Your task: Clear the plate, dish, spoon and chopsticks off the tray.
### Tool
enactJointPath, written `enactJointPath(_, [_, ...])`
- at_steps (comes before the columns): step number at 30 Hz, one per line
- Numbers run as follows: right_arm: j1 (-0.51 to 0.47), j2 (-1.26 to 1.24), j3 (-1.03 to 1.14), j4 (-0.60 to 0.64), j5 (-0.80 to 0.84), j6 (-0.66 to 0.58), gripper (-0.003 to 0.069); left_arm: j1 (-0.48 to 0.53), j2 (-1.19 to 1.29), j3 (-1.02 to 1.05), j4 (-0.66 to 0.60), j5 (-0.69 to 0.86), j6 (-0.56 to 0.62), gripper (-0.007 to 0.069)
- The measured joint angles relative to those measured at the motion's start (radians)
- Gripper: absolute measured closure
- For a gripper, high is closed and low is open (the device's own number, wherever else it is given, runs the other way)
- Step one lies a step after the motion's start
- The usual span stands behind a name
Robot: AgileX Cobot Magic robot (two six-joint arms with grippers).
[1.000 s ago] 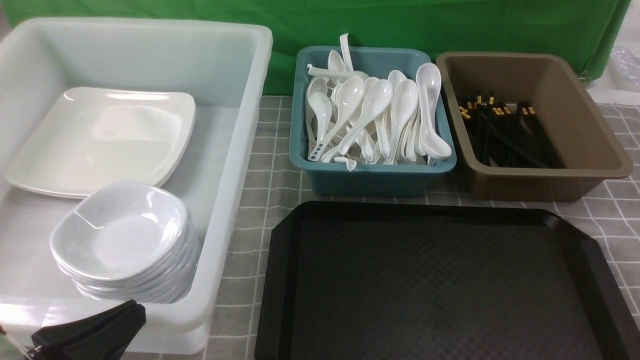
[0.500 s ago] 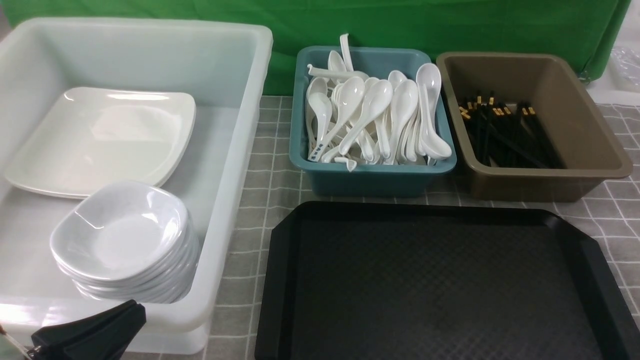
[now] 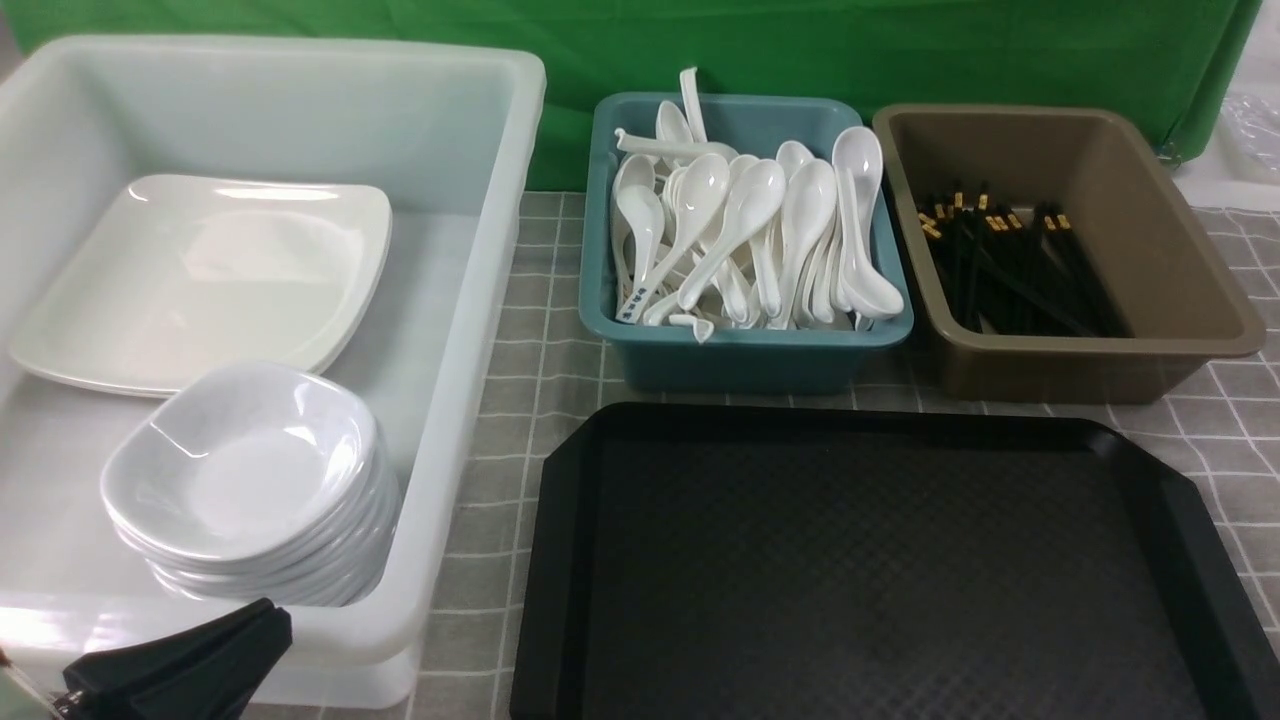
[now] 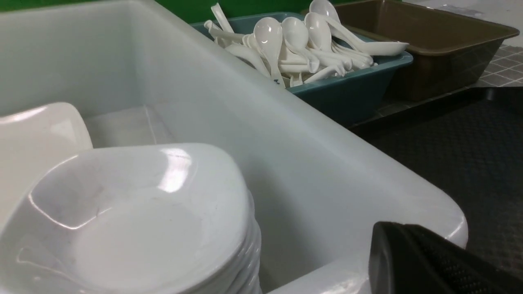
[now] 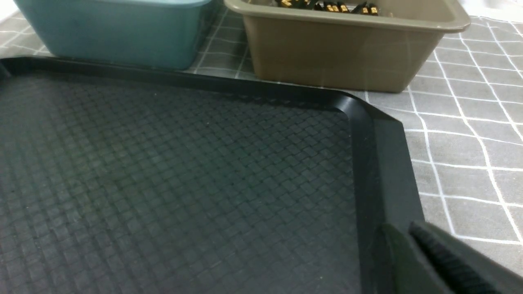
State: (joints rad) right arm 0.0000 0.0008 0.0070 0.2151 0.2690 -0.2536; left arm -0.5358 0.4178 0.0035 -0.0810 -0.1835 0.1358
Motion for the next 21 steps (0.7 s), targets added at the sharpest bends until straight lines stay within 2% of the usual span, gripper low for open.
enactJointPath(3, [0.000,0.000,0.000,0.000,0.000,0.000,0.0566,0.045,-0.026,0.003,-0.014,-0.039,0.023,0.0617])
enactJointPath(4, [0.000,0.000,0.000,0.000,0.000,0.000,0.0561,0.108,-0.060,0.003,-0.041,-0.070,0.030,0.0622])
enactJointPath(6, [0.000,0.000,0.000,0.000,0.000,0.000,0.0560,0.157,-0.088,0.003,-0.055,-0.078,0.032,0.0624])
enactJointPath(8, [0.000,0.000,0.000,0.000,0.000,0.000,0.0554,0.305,-0.180,0.003,-0.071,-0.050,0.036,0.0624])
enactJointPath(9, [0.000,0.000,0.000,0.000,0.000,0.000,0.0554,0.305,-0.188,0.003,-0.071,-0.050,0.036,0.0624])
enactJointPath(10, [0.000,0.000,0.000,0.000,0.000,0.000,0.0550,0.401,-0.263,0.003,-0.077,0.007,0.037,0.0624])
enactJointPath(11, [0.000,0.000,0.000,0.000,0.000,0.000,0.0549,0.411,-0.271,0.003,-0.078,0.015,0.037,0.0624])
enactJointPath(13, [0.000,0.000,0.000,0.000,0.000,0.000,0.0541,0.530,-0.380,0.003,-0.080,0.155,0.037,0.0624])
enactJointPath(17, [0.000,0.000,0.000,0.000,-0.003,0.000,0.0532,0.614,-0.416,0.004,-0.084,0.379,0.031,0.0624])
enactJointPath(21, [0.000,0.000,0.000,0.000,-0.003,0.000,0.0524,0.624,-0.419,0.003,-0.091,0.399,0.008,0.0624])
